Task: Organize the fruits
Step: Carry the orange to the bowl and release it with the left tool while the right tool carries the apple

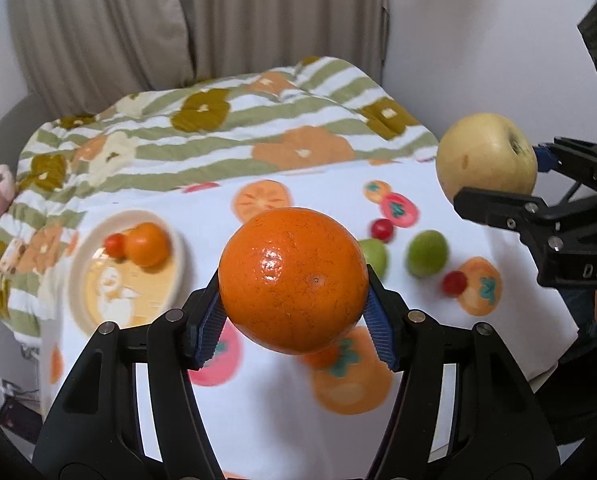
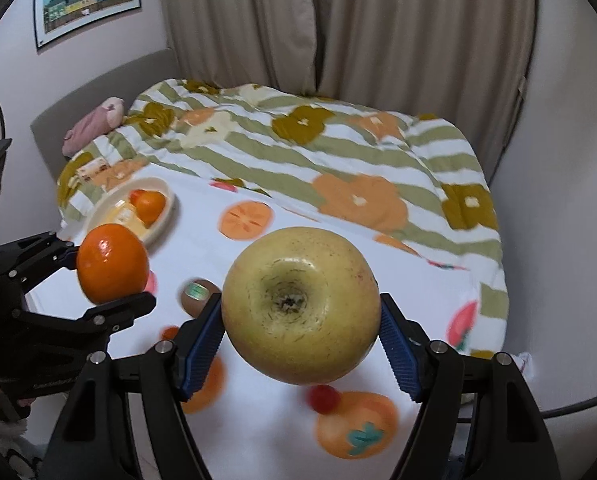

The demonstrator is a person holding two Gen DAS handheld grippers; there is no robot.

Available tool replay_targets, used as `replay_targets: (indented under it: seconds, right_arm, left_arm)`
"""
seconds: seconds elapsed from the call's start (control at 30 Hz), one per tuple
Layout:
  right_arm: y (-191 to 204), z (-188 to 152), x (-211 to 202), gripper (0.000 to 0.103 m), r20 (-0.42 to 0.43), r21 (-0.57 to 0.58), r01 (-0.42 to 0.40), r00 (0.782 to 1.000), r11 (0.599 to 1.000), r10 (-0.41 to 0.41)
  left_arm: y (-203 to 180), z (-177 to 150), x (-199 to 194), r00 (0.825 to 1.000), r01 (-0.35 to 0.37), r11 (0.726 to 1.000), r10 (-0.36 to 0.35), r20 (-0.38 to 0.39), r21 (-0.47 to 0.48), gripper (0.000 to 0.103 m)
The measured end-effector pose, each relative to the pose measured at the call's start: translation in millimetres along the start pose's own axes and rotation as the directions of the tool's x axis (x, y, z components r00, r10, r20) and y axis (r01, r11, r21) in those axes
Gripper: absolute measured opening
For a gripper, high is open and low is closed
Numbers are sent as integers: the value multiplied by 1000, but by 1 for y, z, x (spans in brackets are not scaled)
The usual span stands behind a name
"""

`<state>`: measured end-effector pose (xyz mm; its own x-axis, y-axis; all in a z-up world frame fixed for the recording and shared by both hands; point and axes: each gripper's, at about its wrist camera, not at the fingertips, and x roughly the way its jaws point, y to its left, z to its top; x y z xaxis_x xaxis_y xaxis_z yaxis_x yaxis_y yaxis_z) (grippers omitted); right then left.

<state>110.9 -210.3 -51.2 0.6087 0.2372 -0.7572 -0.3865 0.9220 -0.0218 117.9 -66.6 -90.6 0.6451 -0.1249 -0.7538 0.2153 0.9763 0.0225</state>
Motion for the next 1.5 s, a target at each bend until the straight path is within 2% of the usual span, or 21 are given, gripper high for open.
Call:
replay_targets:
  seconds: [0.43,0.67,0.83,1.23,1.5]
  right_arm:
    - [129,50,43,70,12,8,-69,998,998,69]
    - [183,65,71,70,-6,41,-87,996,995,88]
    - [213,74,90,70,-18,72,-80,996,994,82]
    - [240,71,149,70,-96,150,-27,994,988,42]
    - [239,63,169,70,-141,170,-4,990,985,28]
  left_arm:
    - [146,-10,-6,998,-62,998,61,-11,-29,66]
    - [207,-14,2,998,-64,998,64,-23,-12,66]
    - [239,-15,20,998,-28,1000,29,-48,13,66]
    - [265,-20,89,993,59,995,-50,-107,83,66]
    - [257,-25,122,987,60,990,-39,-157,129,66]
